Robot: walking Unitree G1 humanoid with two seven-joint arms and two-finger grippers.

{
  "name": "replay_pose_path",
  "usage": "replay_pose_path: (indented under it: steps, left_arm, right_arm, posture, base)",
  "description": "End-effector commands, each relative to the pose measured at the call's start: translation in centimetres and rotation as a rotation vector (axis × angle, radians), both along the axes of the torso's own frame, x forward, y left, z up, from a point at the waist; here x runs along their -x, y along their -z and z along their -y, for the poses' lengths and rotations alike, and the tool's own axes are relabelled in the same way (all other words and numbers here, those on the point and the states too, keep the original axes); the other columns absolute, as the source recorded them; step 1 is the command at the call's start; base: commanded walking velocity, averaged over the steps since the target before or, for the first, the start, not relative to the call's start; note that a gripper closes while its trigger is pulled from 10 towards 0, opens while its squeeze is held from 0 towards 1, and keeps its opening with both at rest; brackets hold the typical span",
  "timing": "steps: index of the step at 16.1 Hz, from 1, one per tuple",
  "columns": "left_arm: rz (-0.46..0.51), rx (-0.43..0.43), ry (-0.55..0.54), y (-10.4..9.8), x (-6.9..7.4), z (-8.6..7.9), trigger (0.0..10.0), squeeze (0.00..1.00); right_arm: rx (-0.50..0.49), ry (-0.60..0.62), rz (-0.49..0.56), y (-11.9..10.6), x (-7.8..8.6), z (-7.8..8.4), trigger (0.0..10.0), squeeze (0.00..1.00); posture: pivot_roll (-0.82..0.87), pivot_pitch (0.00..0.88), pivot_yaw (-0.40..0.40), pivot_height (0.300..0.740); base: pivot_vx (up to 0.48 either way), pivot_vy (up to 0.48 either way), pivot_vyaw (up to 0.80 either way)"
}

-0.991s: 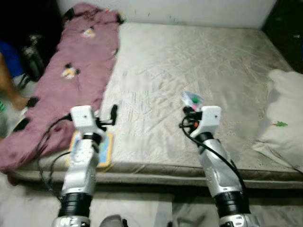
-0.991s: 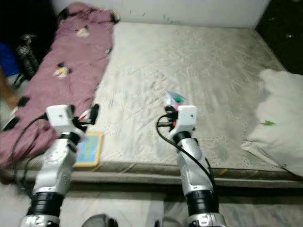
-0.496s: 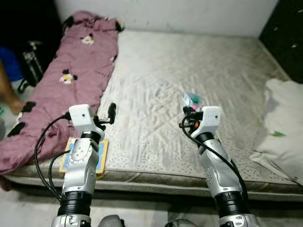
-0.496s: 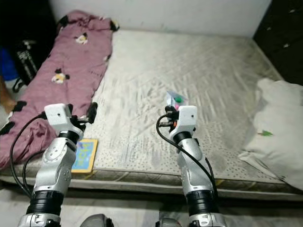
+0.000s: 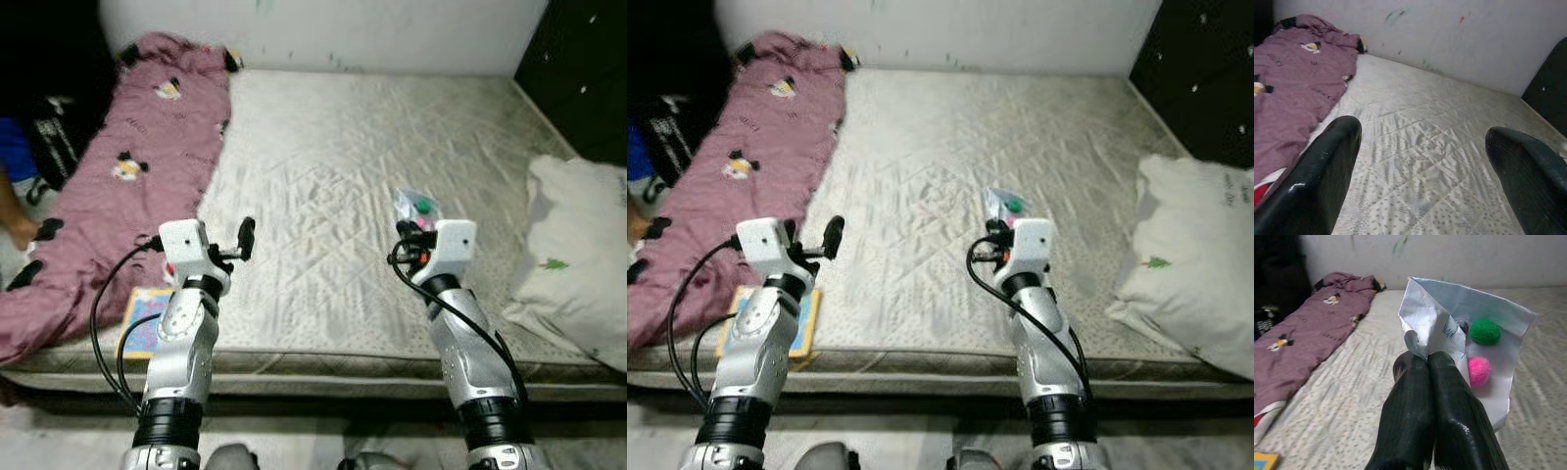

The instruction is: Clean up the room

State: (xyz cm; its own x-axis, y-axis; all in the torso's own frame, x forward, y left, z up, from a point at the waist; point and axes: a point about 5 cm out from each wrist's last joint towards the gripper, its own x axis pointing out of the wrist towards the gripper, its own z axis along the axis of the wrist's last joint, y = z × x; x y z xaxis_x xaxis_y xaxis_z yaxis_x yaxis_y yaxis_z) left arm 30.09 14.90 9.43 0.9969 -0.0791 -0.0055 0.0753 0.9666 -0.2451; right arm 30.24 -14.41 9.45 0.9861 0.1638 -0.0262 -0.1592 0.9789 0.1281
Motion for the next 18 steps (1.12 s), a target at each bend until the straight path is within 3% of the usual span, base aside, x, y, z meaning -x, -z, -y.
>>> replay_pose_path:
  steps: [1,18]
  left_arm:
    - [-0.003,-0.014,-0.014,0.01,-0.03,-0.70,10.0,0.00]
    - [0.008,-0.006,-0.011,-0.11,-0.24,-0.45,10.0,0.00]
  right_arm:
    - [-0.010,-0.019,0.001,-0.13,-0.16,-0.71,10.0,0.00]
    - [0.005,-0.042,-0.018,0.16,-0.43,-0.87,10.0,0.00]
  posture:
    - [0.01,0.010,-0.020,0.740]
    - [0.00,0.000,-0.025,0.740]
  base:
    - [0.000,0.480,0.00]
    - [0.000,0.471,0.00]
